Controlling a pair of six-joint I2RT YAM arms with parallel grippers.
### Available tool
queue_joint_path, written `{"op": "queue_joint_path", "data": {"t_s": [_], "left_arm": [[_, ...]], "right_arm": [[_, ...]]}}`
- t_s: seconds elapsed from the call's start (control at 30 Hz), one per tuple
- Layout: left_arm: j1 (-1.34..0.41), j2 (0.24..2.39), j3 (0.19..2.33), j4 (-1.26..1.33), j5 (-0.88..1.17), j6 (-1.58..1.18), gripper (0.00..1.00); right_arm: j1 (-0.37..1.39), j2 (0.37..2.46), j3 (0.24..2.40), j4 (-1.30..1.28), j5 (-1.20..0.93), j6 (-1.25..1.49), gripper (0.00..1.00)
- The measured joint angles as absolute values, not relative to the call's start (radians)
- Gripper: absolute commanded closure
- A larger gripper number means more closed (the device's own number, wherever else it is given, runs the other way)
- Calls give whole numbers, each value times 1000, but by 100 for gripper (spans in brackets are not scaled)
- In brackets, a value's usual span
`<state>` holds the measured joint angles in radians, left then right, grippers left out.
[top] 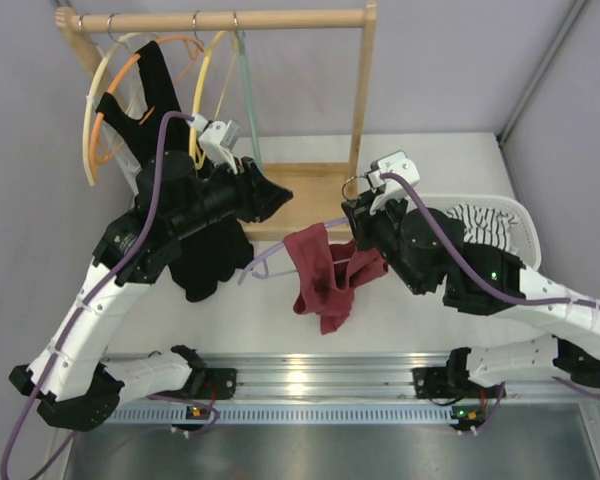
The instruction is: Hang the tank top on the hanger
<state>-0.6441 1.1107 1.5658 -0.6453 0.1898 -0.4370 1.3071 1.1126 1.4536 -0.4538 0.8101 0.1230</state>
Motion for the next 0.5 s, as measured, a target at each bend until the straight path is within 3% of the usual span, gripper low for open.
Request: {"op": "queue_joint_path", "data": {"t_s": [0.5], "left_arm": [[-644,1076,1643,-731,405,-234,47]], "right_arm": [[1308,1197,1658,-657,706,145,100]]}}
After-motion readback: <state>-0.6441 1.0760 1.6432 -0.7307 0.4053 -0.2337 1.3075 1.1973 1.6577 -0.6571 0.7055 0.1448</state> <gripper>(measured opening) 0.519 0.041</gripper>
